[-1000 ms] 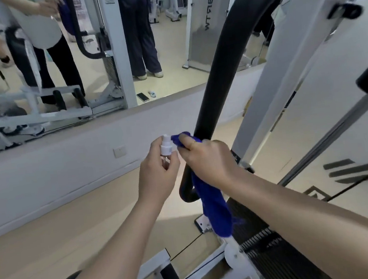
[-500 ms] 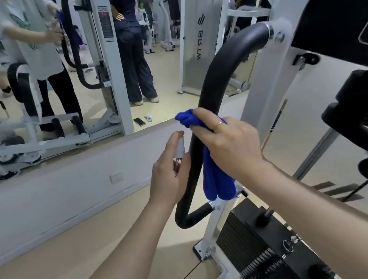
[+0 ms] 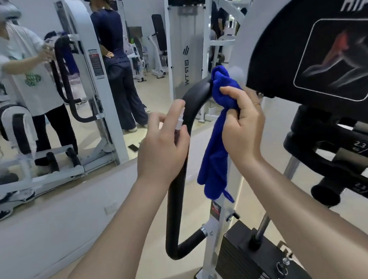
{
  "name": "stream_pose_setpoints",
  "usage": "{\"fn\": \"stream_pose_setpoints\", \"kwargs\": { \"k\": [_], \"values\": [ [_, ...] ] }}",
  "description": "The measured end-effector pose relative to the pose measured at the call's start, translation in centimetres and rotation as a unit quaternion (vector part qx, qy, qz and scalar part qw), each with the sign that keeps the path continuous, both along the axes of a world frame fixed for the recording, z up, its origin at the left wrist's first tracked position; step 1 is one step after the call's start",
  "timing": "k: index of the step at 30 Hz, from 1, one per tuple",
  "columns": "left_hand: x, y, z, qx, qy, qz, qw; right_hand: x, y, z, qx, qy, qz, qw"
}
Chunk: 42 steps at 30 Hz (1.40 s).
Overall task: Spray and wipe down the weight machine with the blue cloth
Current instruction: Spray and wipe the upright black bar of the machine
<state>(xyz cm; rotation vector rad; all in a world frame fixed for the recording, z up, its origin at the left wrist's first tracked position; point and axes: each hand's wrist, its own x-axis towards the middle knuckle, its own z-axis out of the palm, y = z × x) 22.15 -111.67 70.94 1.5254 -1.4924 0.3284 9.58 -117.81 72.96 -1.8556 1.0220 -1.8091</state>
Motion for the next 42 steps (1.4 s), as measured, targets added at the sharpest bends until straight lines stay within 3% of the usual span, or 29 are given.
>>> {"fn": "stream_pose_setpoints", "kwargs": {
  "k": [9, 13, 15, 18, 20, 22, 24, 26, 28, 30, 33, 37, 39, 42],
  "values": [
    [0.0, -0.5, -0.1, -0.009, 0.009, -0.027, 1.000, -0.2, -0.3, 0.1, -0.058, 0.056, -0.018, 0.997],
    [0.3, -0.1, -1.2, 0.001, 0.093, -0.011, 0.996, 0.4, -0.1, 0.5, -0.111, 0.112, -0.011, 0.987],
    [0.8, 0.1, -2.0, 0.021, 0.171, -0.030, 0.985, 1.1, 0.6, 0.4, -0.194, 0.221, -0.014, 0.956],
    [1.2, 0.1, -2.8, 0.073, 0.306, -0.088, 0.945, 2.1, 1.5, -0.5, -0.296, 0.423, 0.010, 0.856],
    [1.1, 0.1, -3.1, 0.099, 0.337, -0.110, 0.930, 2.0, 0.9, 0.4, -0.314, 0.474, -0.013, 0.822],
    [0.7, 0.1, -3.0, 0.096, 0.303, -0.109, 0.942, 0.8, -0.8, 2.8, -0.264, 0.397, -0.095, 0.874],
    [0.4, 0.2, -3.1, 0.081, 0.270, -0.094, 0.955, -1.0, -3.4, 4.9, -0.133, 0.299, -0.167, 0.930],
    [0.3, 0.0, -3.2, 0.078, 0.271, -0.086, 0.955, -1.3, -3.8, 4.3, -0.088, 0.259, -0.133, 0.953],
    [0.3, 0.0, -3.2, 0.090, 0.282, -0.085, 0.951, 0.3, -1.8, 2.4, -0.158, 0.249, -0.061, 0.954],
    [0.3, -0.1, -3.2, 0.099, 0.290, -0.070, 0.949, 2.0, 0.1, 1.3, -0.216, 0.297, 0.001, 0.930],
    [0.1, 0.2, -3.4, 0.091, 0.307, -0.071, 0.945, 1.8, 0.0, 2.0, -0.243, 0.348, -0.009, 0.905],
    [-0.1, 0.5, -3.4, 0.083, 0.294, -0.080, 0.949, -0.2, -2.2, 4.0, -0.129, 0.241, -0.078, 0.959],
    [-0.2, 0.5, -3.4, 0.084, 0.298, -0.078, 0.948, 0.6, -1.6, 3.6, -0.118, 0.234, -0.070, 0.963],
    [-0.8, 0.6, -3.9, 0.046, 0.316, -0.056, 0.946, 2.5, 0.6, 1.3, -0.237, 0.332, -0.011, 0.913]
  ]
}}
